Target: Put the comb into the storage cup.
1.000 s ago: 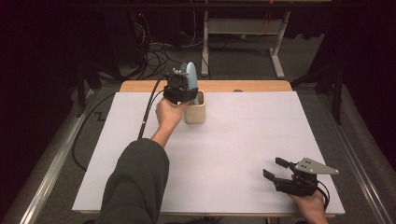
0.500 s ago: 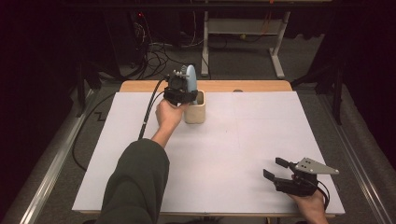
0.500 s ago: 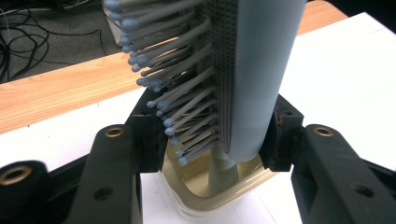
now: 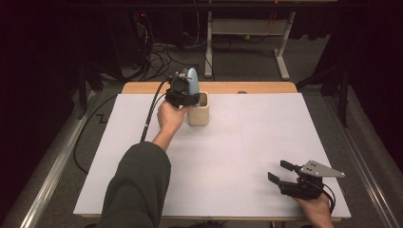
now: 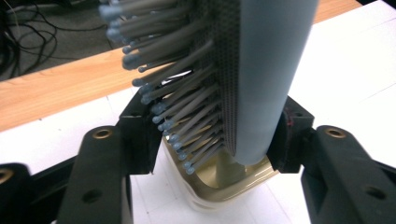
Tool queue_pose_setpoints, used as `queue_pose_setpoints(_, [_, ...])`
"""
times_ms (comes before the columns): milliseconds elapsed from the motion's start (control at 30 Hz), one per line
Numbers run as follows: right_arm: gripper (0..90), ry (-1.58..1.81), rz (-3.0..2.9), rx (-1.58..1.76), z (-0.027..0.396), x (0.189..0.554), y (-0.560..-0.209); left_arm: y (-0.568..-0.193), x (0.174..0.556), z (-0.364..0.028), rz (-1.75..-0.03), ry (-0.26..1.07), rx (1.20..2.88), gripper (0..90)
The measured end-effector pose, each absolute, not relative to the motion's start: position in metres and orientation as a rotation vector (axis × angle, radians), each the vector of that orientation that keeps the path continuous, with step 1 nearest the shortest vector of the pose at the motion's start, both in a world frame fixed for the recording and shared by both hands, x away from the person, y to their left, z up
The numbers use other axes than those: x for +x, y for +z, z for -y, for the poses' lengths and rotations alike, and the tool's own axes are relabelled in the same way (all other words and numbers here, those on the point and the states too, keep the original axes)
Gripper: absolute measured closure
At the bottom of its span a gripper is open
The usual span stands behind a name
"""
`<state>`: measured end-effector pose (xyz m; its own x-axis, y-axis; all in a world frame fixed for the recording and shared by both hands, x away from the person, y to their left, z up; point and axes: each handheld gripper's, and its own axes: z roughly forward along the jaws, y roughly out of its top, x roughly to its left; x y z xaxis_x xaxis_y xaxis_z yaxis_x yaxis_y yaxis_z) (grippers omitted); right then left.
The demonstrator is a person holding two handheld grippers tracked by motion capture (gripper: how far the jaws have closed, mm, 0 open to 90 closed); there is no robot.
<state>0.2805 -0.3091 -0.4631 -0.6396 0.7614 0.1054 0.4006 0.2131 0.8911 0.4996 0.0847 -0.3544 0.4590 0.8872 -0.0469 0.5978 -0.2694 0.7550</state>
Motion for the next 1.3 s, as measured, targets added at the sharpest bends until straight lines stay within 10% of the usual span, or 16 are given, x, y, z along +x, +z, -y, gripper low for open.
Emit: queue_pose_setpoints(1300, [28.1,1.4,-2.119,1.083,0.31,0.28,-0.462,-0.34,0.477,-0.106,-1.179,0.533,1.951,38.8])
